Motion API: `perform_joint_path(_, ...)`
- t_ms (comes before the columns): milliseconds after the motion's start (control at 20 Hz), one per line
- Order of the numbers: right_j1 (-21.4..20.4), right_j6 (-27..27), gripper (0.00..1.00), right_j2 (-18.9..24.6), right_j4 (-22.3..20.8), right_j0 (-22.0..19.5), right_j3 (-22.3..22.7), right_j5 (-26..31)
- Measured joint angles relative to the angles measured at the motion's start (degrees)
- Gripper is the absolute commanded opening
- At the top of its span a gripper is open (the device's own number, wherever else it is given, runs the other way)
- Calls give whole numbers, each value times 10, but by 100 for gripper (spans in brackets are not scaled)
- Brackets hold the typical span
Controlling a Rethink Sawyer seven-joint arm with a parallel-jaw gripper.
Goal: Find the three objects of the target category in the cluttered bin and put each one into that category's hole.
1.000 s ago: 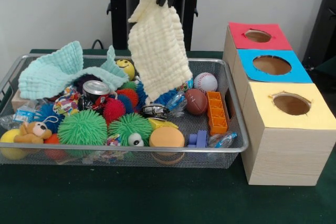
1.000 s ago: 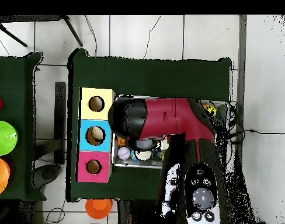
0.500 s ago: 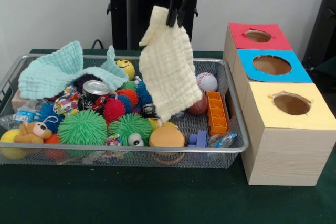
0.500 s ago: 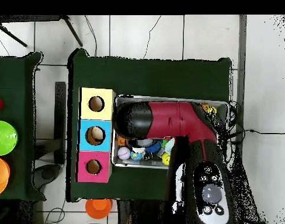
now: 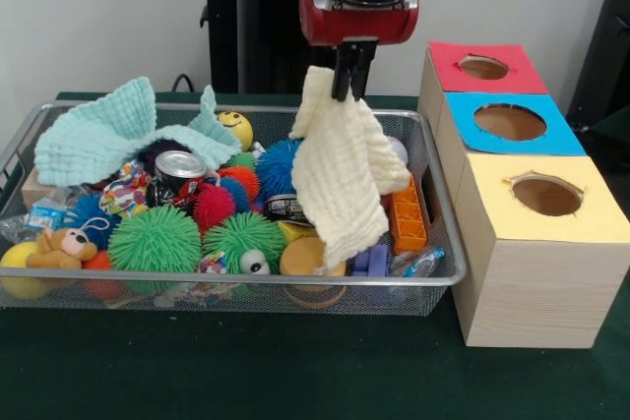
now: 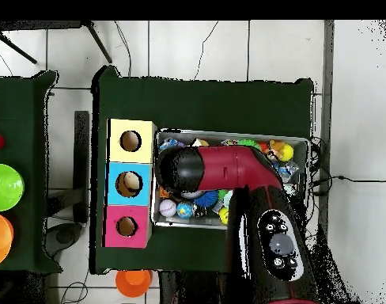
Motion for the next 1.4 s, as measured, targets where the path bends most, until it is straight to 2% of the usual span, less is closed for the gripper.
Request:
perform_joint_path(450, 29, 0, 0, 9, 0, 0, 8, 0)
perform_joint_path(500, 31, 0, 100, 10, 0, 0, 9, 0)
perform_joint_path(1100, 28, 0, 100, 16, -1, 1, 12, 4)
perform_joint_path(1400, 13, 0, 100, 16, -18, 1, 4, 10)
